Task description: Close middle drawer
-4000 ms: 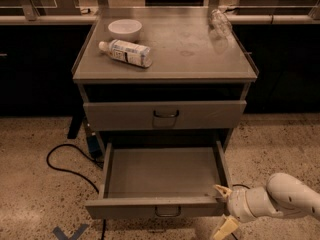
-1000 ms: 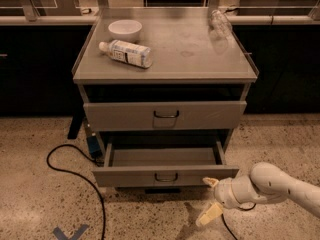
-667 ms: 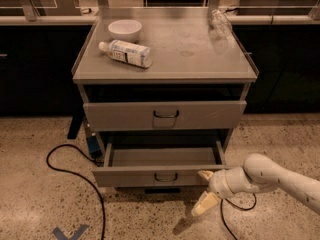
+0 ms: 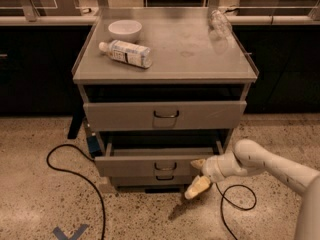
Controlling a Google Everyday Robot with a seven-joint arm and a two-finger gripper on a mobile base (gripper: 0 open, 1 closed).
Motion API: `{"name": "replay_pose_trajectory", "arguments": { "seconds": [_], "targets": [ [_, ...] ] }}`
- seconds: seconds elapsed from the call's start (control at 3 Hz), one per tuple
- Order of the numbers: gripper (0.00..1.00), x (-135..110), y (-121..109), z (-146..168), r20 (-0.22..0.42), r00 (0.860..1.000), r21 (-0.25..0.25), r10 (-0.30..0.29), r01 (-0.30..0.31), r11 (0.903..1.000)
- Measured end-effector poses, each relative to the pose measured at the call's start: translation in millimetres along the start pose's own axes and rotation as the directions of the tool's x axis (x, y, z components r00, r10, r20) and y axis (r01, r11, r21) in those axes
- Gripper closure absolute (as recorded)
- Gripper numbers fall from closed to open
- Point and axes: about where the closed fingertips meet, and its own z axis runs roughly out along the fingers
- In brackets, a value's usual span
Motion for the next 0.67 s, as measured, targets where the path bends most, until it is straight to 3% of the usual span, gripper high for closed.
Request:
{"name": "replay_pose_trajectory", "arguments": {
  "seconds": [0.33, 0.67],
  "targets": [
    [0.0, -11.2, -9.6, 3.7, 0.006, 1.0, -0.002, 0.008, -0.008, 1.0],
    [0.0, -58.2, -49.4, 13.3, 0.033, 0.999, 0.012, 0.025, -0.026, 0.9996]
  ]
}}
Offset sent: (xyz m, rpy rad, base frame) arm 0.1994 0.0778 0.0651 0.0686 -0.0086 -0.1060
